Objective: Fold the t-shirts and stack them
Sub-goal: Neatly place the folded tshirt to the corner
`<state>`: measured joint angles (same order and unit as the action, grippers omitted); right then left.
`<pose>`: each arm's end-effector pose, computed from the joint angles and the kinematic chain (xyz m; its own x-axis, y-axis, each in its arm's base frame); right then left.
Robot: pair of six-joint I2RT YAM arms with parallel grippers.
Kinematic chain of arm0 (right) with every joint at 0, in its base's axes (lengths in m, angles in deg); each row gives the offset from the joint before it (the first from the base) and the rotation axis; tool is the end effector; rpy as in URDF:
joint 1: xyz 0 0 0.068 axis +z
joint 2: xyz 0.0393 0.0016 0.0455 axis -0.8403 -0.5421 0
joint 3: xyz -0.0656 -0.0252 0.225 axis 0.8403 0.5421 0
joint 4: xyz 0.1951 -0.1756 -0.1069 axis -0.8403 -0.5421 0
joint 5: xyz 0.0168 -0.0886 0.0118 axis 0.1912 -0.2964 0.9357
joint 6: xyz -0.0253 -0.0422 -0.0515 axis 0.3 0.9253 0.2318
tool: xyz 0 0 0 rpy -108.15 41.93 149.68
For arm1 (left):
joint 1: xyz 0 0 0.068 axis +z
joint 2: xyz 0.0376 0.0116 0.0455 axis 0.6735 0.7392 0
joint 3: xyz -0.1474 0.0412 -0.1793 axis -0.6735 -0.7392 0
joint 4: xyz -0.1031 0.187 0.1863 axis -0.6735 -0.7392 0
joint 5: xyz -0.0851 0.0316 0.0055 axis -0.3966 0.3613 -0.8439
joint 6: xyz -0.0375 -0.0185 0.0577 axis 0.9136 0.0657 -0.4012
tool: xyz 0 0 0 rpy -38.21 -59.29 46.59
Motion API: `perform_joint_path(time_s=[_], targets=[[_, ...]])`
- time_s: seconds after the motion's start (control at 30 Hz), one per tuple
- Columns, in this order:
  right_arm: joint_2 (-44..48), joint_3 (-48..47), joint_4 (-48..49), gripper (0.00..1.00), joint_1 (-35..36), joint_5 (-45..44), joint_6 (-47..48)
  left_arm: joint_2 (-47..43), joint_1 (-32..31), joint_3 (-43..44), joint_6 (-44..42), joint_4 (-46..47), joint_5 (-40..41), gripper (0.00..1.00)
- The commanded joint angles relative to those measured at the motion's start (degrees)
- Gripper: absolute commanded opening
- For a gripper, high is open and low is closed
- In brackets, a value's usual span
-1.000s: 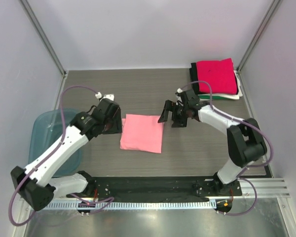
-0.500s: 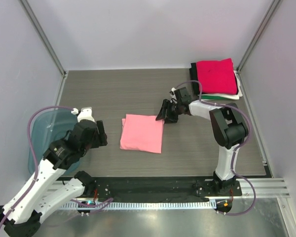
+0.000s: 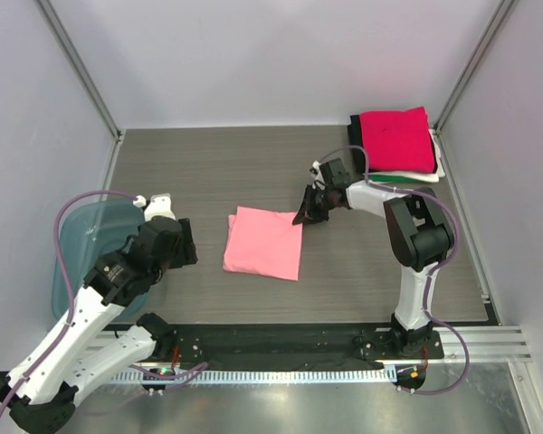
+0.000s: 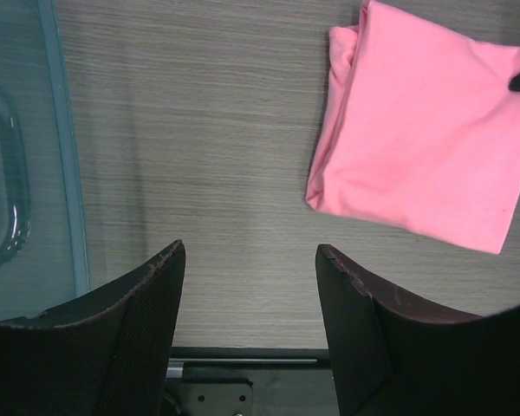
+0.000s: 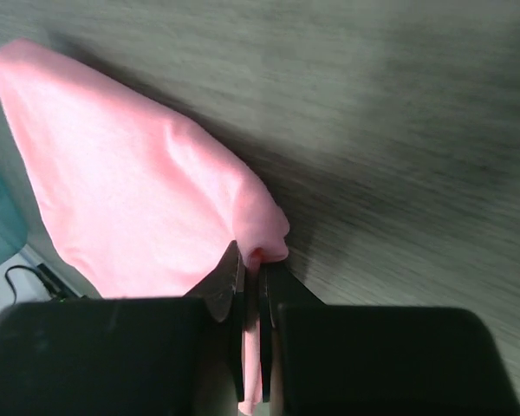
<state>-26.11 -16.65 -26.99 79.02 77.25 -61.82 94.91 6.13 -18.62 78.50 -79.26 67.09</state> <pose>0.3670 0.1771 0.0693 -0.9601 0.1045 -0.2596 -0.0833 0.7789 0.6216 0.1713 -0.0943 0.2859 -0.6341 -0.1845 -0.7509 -0.0970 0.9824 -0.1594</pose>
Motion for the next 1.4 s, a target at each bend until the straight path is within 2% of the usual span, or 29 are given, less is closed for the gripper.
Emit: perform_joint_path(time_s=[0.0,0.13,0.5,0.8,1.13,1.37], targets=[[5.32,-9.62,-13.12,0.01,-1.72,-5.74,9.34,-1.10,0.08,0.17,-1.07,3.08,2.19,0.63],[7.96,-18.76,-23.23,0.01,-4.09,-12.41,16.99,-0.84,0.08,0.43,-1.08,2.22,3.41,0.63],[13.32,-33.62,-29.41,0.01,-12.43,-20.86,30.10,-2.07,0.08,-0.28,-1.08,2.92,3.59,0.63],[14.73,-45.58,-32.66,0.01,-16.22,-18.76,37.30,-1.46,0.08,-0.37,-0.99,2.92,3.68,0.63],[12.18,-60.51,-36.96,0.01,-20.61,-15.77,37.49,-1.19,0.08,-0.37,-0.81,2.74,4.12,0.63],[10.51,-64.48,-37.58,0.01,-23.51,-13.05,37.31,-0.40,0.08,-0.45,-0.81,2.74,3.86,0.63]])
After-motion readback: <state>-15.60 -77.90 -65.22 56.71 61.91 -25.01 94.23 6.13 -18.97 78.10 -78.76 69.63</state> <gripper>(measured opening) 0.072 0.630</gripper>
